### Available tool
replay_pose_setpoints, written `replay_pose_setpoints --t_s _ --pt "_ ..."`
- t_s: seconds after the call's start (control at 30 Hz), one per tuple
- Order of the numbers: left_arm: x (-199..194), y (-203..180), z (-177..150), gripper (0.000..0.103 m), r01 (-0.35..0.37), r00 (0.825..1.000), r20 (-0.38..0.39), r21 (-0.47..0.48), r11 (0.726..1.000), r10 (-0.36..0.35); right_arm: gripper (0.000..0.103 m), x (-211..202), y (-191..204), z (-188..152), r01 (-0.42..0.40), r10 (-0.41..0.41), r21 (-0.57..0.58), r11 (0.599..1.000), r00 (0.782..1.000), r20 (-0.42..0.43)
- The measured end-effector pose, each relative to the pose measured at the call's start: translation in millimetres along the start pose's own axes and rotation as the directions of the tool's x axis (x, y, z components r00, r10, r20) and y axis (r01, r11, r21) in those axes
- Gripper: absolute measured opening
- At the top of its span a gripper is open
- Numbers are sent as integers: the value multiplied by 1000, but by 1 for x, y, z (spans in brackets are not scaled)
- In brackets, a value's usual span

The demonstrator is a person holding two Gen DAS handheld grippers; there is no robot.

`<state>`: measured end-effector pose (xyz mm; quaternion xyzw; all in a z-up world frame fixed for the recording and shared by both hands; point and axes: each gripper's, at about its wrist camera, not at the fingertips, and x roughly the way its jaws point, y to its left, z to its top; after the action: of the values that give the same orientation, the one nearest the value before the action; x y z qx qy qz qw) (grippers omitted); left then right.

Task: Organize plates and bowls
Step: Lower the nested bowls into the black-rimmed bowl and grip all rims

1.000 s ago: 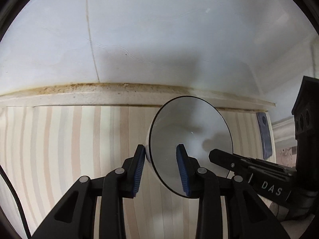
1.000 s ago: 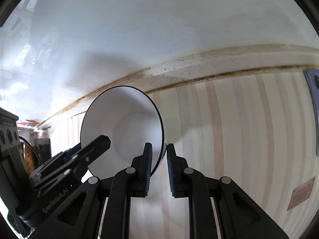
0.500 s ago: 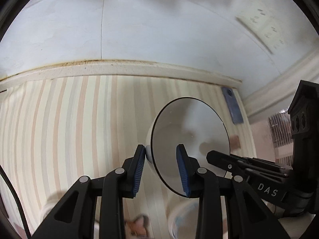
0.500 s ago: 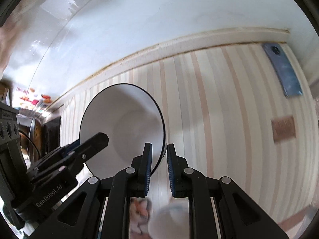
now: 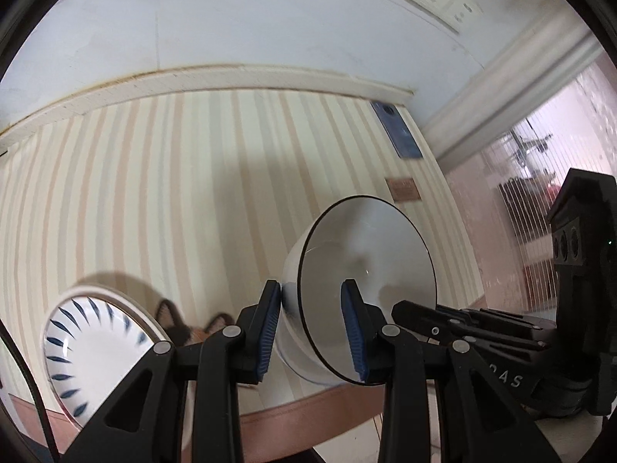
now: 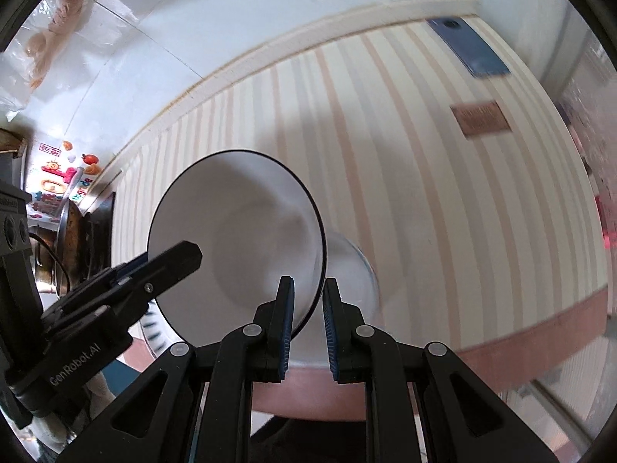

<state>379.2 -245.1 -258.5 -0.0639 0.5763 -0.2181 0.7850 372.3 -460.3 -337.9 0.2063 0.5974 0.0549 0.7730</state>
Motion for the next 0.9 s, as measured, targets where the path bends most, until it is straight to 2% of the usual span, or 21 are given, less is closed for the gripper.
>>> replay_pose_setpoints --t_s 0.23,0.53,0.9 --pt "25 -7 -17 29 -15 999 -49 26 1000 17 17 14 -24 -23 12 -11 45 999 1000 -16" --pt "53 -2 -28 29 -59 993 -97 55 997 64 17 38 -28 -15 51 -49 34 998 997 -56" --pt "56 -2 -28 29 -82 991 -103 77 994 89 19 44 -17 -9 100 -101 -13 995 992 -75"
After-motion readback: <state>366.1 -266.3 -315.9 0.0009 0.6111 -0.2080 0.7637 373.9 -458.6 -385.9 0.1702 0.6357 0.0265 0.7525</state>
